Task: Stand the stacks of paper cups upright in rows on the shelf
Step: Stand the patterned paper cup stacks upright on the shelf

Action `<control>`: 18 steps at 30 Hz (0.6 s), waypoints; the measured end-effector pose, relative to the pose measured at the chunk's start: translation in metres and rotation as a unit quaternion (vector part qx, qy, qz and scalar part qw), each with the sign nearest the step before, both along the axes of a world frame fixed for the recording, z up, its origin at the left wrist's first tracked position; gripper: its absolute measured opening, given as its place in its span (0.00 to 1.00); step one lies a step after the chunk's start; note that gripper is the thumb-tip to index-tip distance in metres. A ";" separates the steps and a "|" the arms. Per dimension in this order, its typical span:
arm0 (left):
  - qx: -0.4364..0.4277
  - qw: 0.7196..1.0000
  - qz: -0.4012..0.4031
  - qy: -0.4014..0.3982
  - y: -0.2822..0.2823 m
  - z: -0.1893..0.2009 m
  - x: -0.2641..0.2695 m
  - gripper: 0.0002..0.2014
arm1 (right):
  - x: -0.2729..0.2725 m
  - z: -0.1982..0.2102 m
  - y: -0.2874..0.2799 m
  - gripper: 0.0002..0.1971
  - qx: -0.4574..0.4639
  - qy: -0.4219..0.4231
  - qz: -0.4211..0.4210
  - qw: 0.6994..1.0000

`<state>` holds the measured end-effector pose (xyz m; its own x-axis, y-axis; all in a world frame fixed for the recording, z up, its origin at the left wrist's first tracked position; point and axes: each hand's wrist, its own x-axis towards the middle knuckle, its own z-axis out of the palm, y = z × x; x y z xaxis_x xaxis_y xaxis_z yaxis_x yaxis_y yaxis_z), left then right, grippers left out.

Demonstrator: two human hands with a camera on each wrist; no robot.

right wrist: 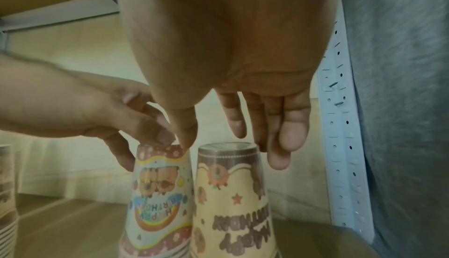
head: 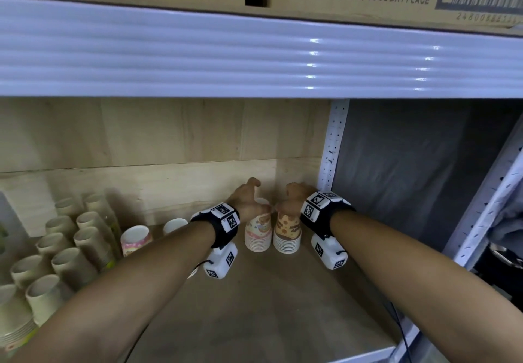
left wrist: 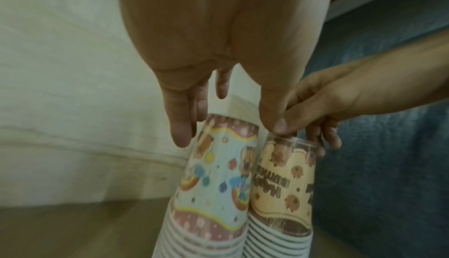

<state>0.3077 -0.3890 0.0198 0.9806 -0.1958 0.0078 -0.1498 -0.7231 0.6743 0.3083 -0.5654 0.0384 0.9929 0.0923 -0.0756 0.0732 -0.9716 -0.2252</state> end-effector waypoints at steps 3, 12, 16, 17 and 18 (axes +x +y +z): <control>0.057 0.998 0.000 -0.003 -0.004 0.009 -0.001 0.39 | 0.003 -0.004 0.006 0.27 -0.003 -0.015 -0.017 1.000; 0.180 0.983 -0.004 -0.028 -0.018 0.008 0.002 0.25 | 0.022 -0.023 0.003 0.18 -0.018 -0.017 -0.019 1.000; 0.184 0.982 0.008 -0.031 -0.018 0.007 0.006 0.25 | 0.008 -0.010 0.005 0.17 0.004 -0.012 -0.002 1.000; 0.183 0.982 0.012 -0.033 -0.018 0.007 0.006 0.26 | 0.006 -0.008 0.006 0.17 0.010 -0.018 0.001 1.000; 0.182 0.982 0.016 -0.037 -0.018 0.007 0.008 0.26 | 0.006 -0.007 0.006 0.17 0.013 -0.024 -0.003 1.000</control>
